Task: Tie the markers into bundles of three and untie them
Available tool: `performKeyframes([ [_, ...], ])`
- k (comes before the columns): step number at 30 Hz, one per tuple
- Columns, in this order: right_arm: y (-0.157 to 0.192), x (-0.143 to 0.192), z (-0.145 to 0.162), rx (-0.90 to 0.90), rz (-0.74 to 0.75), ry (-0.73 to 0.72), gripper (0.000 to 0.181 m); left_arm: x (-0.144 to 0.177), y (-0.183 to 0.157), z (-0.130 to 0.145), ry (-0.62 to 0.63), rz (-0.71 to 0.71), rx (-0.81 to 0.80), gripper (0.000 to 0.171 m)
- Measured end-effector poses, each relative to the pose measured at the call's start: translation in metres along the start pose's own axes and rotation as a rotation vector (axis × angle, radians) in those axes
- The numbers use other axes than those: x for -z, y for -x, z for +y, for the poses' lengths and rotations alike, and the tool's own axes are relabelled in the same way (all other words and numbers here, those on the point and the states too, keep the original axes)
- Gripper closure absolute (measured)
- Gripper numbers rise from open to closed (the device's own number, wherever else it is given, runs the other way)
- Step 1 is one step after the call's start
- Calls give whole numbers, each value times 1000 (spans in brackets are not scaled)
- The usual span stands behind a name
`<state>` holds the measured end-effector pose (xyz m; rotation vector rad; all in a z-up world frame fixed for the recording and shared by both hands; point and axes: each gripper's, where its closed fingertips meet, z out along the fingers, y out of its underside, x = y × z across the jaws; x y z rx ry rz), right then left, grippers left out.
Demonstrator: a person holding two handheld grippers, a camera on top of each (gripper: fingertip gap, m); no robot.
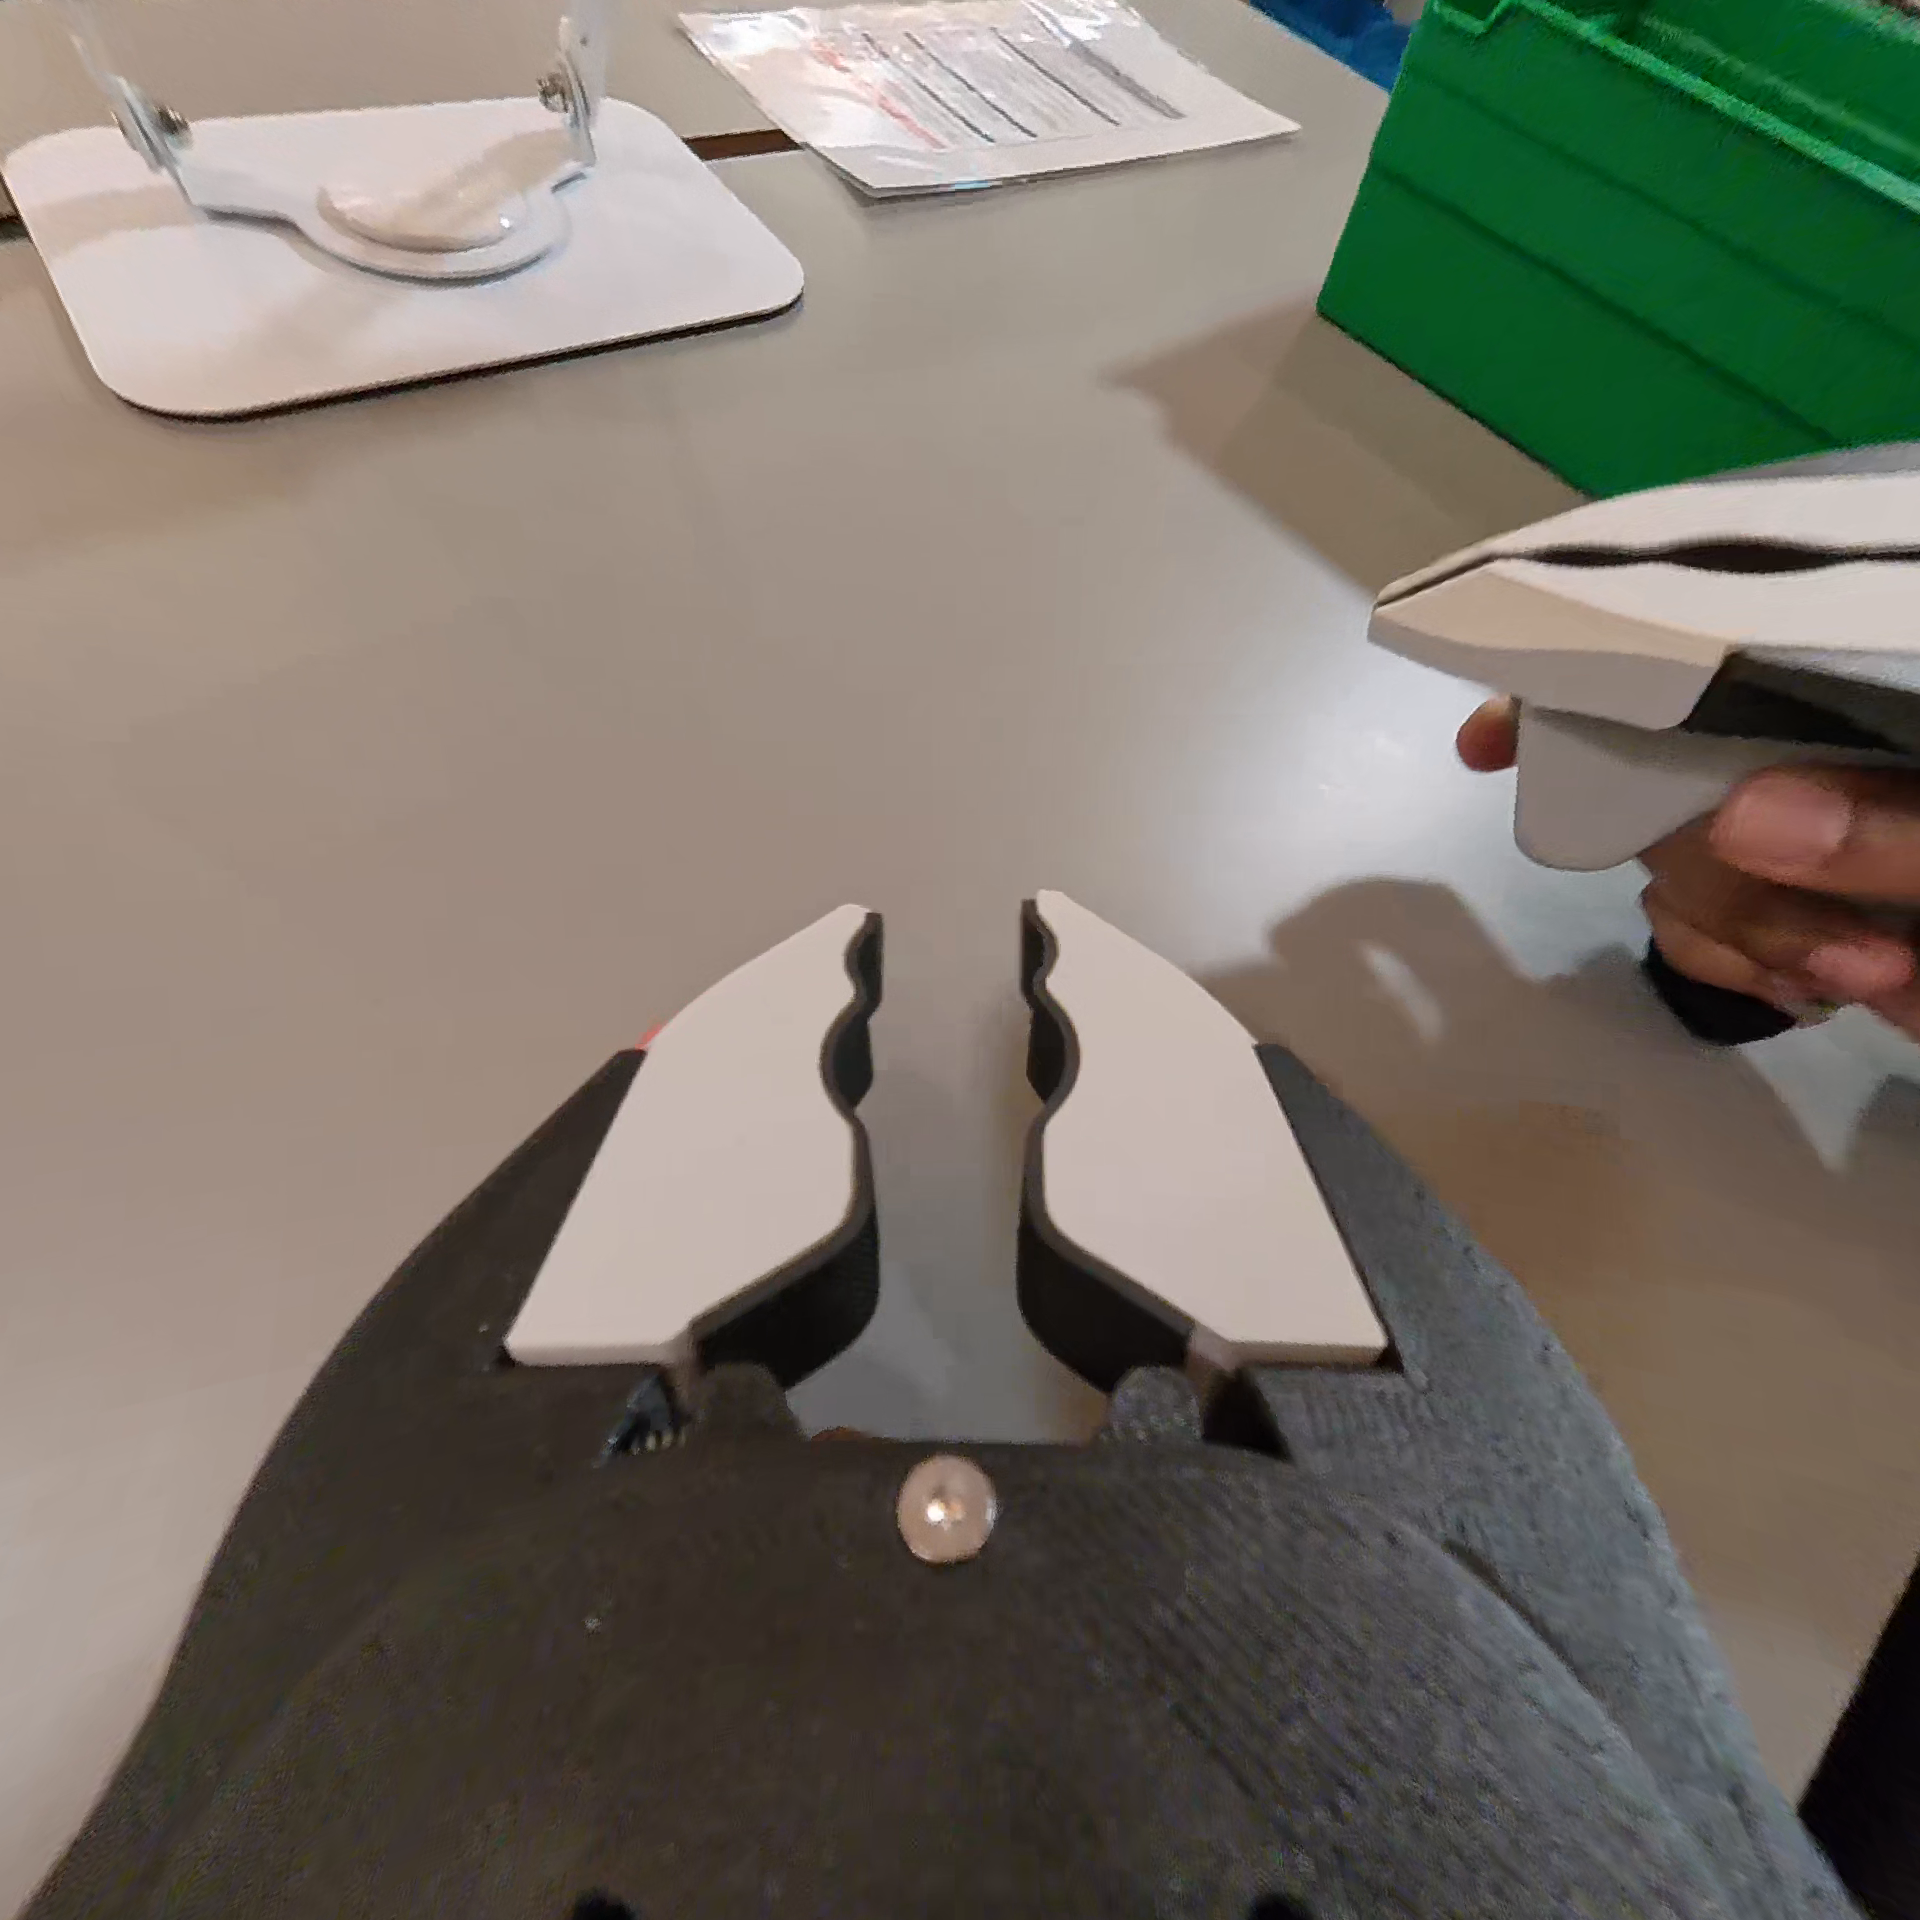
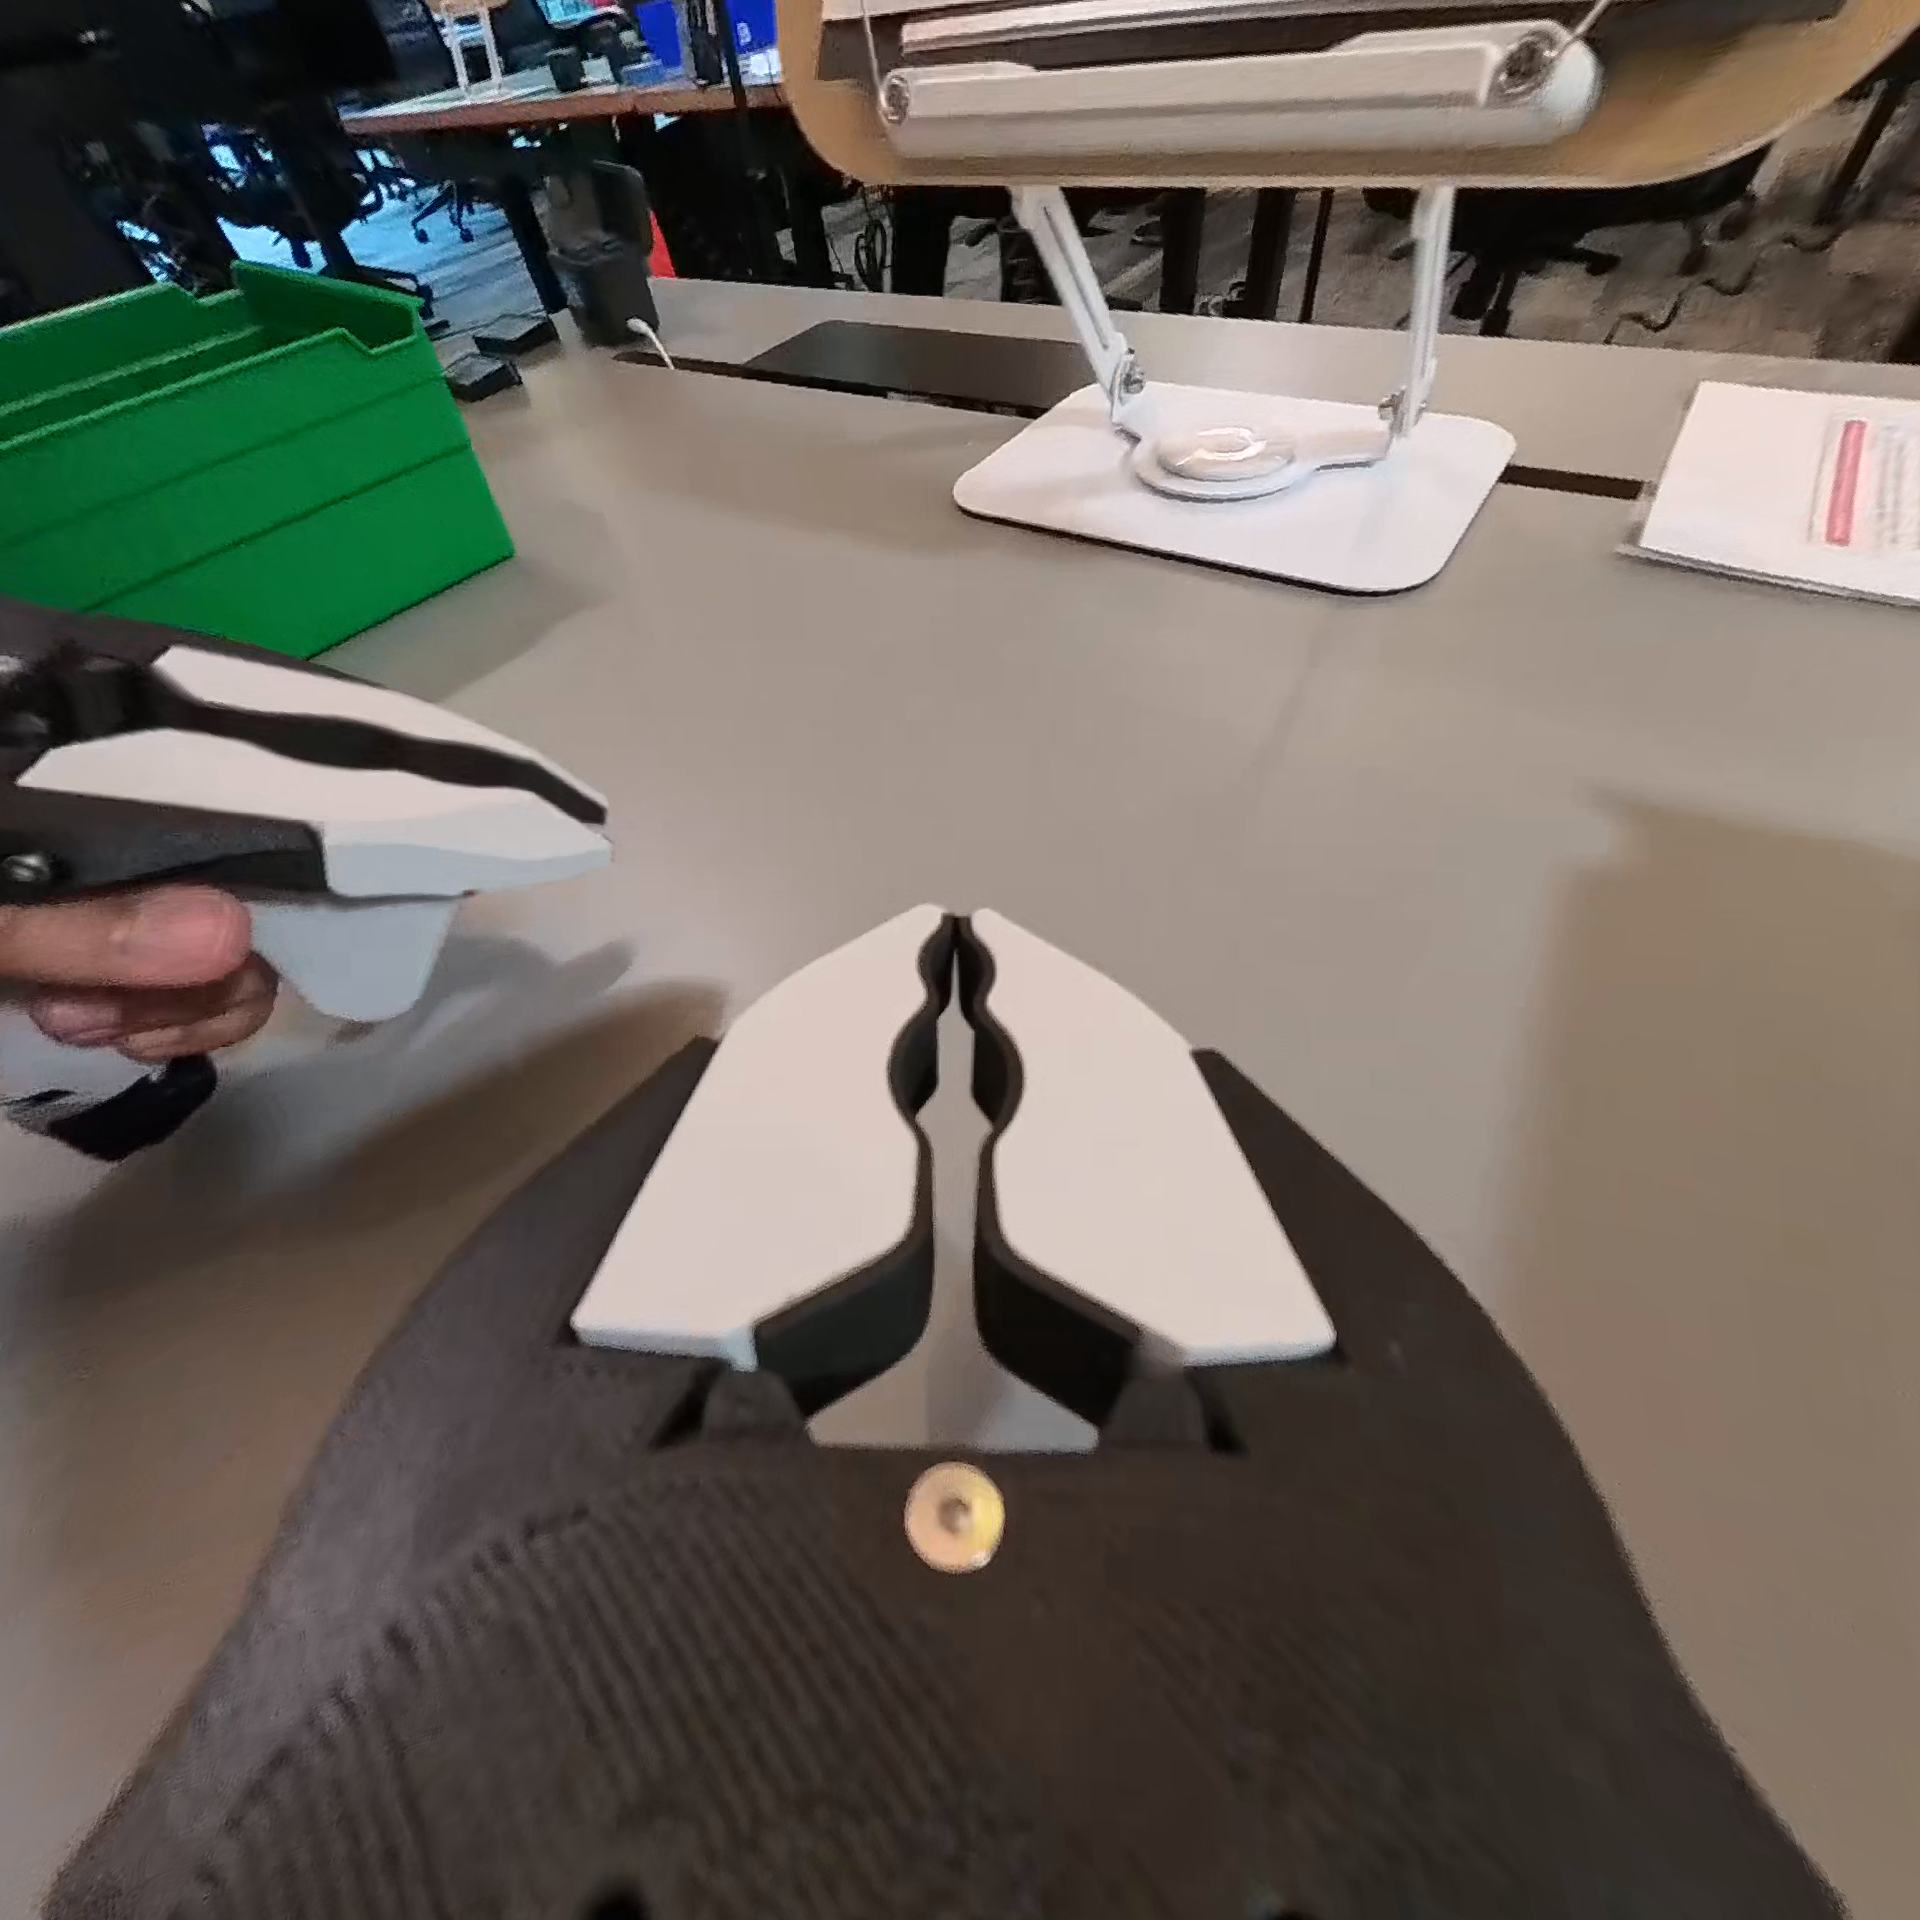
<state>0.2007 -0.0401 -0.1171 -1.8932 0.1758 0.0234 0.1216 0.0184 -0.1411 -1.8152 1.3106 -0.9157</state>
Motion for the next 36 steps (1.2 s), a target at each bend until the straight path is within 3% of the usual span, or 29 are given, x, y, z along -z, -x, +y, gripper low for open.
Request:
performKeyframes([
  [4, 5, 0, 2, -6, -47, 11, 162, -5, 0, 10, 58, -30, -89, 122],
  [11, 11, -1, 5, -41, -132, 38, 131, -8, 1, 14, 93, -23, -65, 106],
  [19, 16, -3, 11, -44, -173, 80, 113, -8, -1, 18, 119, -14, -71, 113],
  [21, 18, -2, 11, -40, -178, 78, 121, -6, 0, 19, 118, -30, -80, 125],
  [24, 16, 1, 8, -21, -149, 50, 131, -4, 0, 20, 120, -44, -95, 125],
  [36, 20, -2, 11, 38, -128, 76, 124, -4, 12, 19, 120, -130, -116, 122],
])
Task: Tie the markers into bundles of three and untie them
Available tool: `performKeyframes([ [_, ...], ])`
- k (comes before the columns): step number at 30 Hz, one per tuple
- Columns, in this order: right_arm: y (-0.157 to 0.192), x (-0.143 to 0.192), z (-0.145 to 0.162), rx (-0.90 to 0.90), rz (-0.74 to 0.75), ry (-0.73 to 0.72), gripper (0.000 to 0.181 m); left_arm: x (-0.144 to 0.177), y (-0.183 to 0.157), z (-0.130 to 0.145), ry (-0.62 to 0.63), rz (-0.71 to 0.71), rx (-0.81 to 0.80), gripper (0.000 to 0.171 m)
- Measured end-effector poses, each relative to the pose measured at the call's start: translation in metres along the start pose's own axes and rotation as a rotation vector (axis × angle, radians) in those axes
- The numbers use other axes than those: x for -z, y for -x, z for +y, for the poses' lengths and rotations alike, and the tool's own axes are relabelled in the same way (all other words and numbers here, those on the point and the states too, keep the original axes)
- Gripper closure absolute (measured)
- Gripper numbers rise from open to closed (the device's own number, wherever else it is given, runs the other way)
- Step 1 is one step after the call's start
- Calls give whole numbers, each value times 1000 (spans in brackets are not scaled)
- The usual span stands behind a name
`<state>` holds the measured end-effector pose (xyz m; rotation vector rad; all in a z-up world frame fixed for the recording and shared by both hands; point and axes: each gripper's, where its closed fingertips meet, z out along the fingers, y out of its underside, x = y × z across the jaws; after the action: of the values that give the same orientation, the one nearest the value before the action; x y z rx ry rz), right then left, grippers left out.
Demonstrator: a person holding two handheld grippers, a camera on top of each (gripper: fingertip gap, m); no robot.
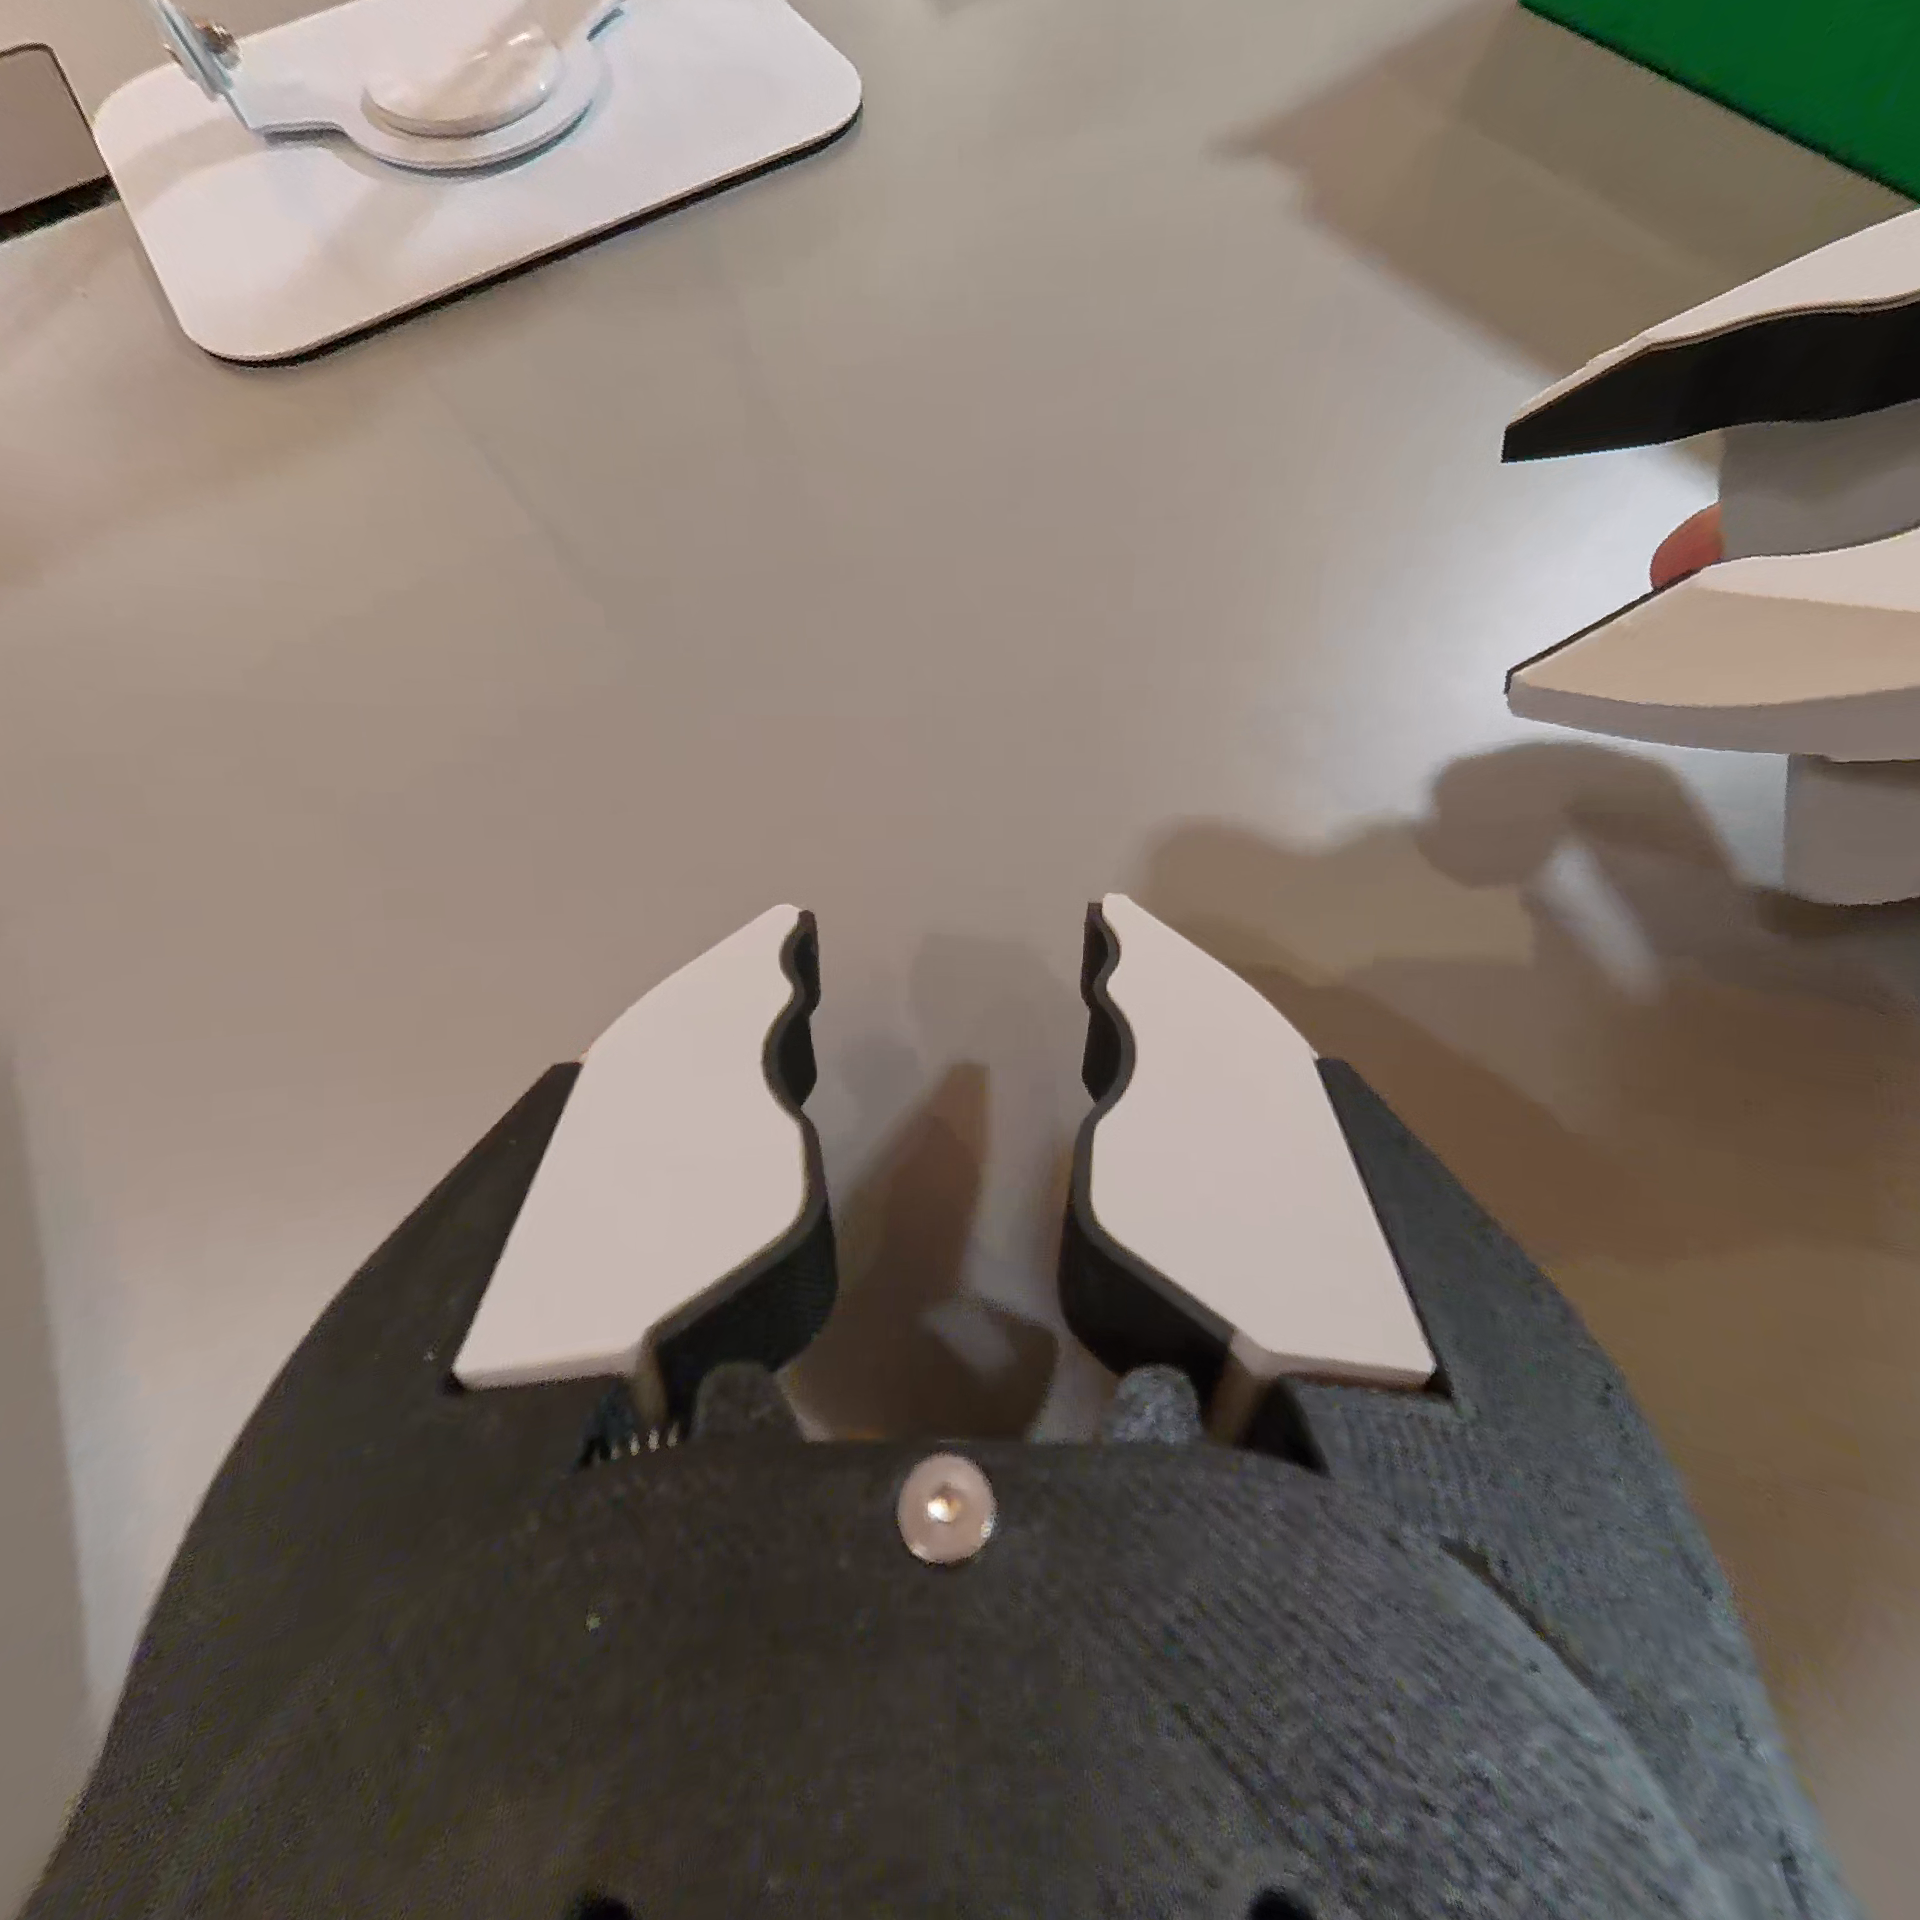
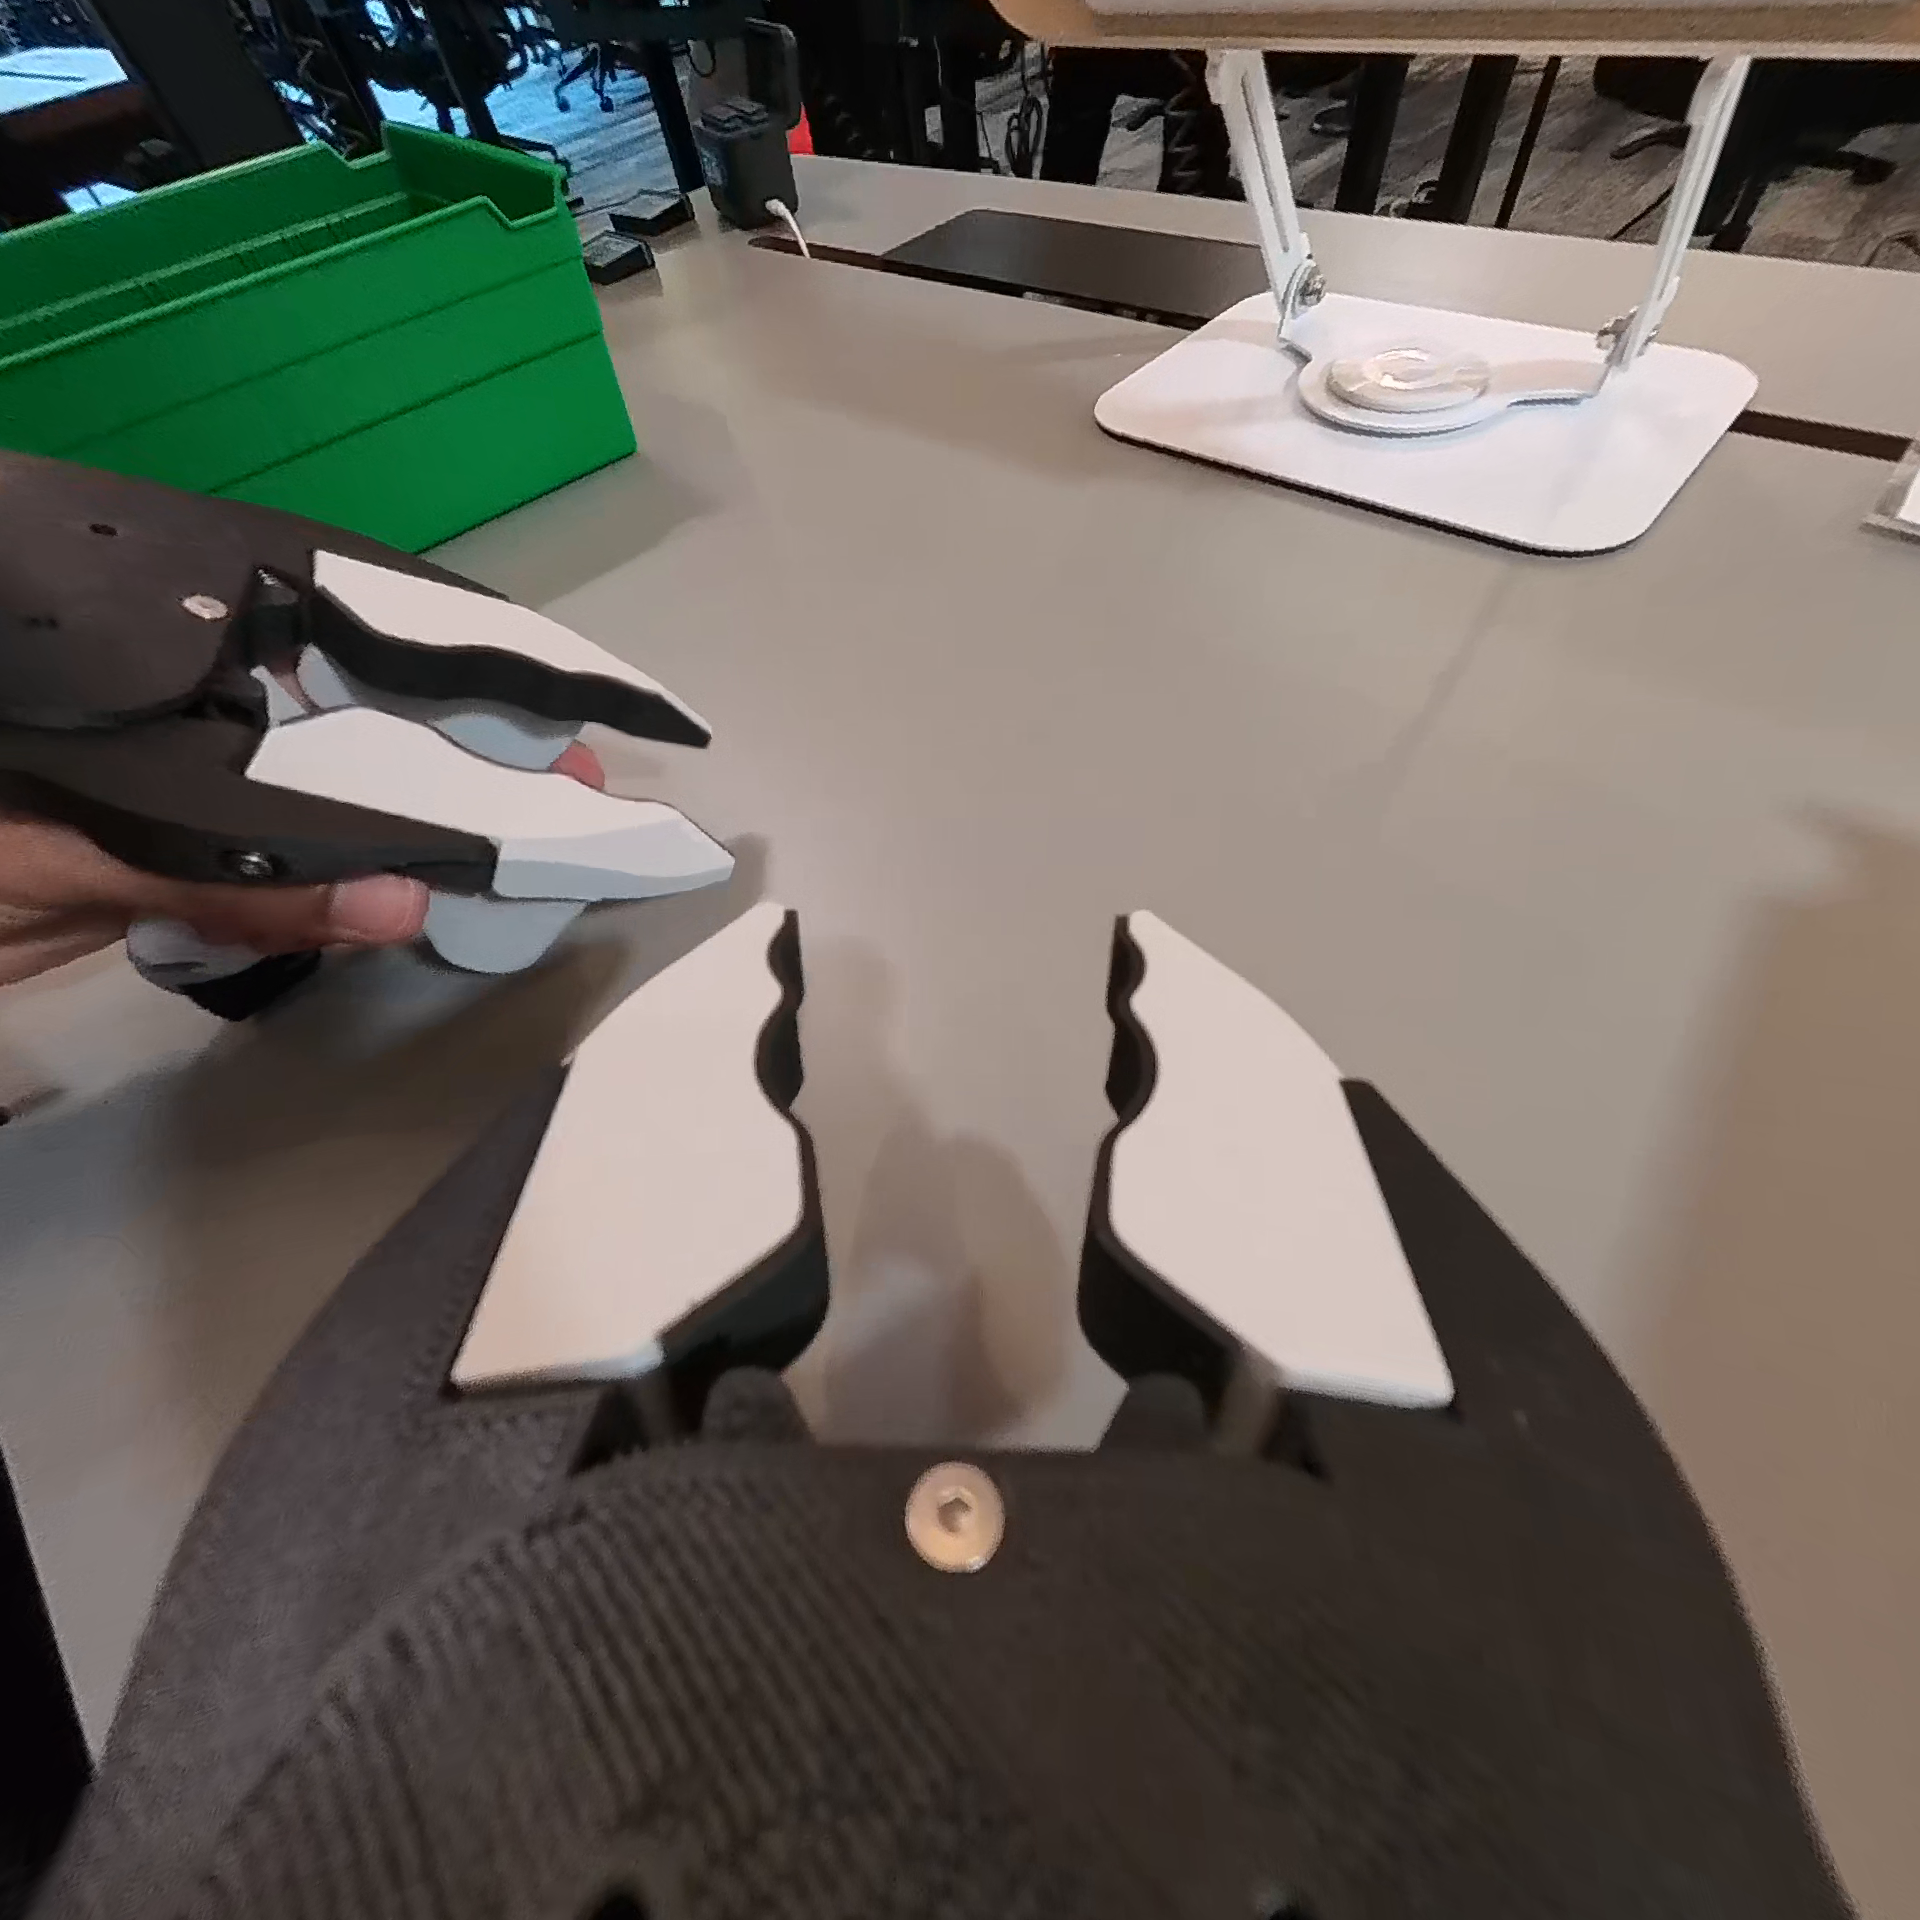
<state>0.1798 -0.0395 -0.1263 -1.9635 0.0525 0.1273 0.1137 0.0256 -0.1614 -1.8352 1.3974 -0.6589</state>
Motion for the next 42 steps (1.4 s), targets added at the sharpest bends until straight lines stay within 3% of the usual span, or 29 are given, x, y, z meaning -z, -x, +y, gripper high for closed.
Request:
performKeyframes([
  [26, -3, -3, 3, -20, 7, 23, 121, 5, 11, -6, -13, -28, 16, 117],
  [31, -3, -2, 4, -26, 4, 29, 121, 54, 62, -39, -176, -140, 82, 120],
  [37, -3, -3, 4, -32, 0, 33, 121, 139, 161, -43, -239, -360, 269, 112],
  [39, -4, -3, 4, -39, -1, 31, 122, 170, 195, -35, -241, -450, 317, 111],
  [42, -4, -3, 4, -46, -6, 37, 122, 196, 238, 5, -136, -546, 392, 110],
])
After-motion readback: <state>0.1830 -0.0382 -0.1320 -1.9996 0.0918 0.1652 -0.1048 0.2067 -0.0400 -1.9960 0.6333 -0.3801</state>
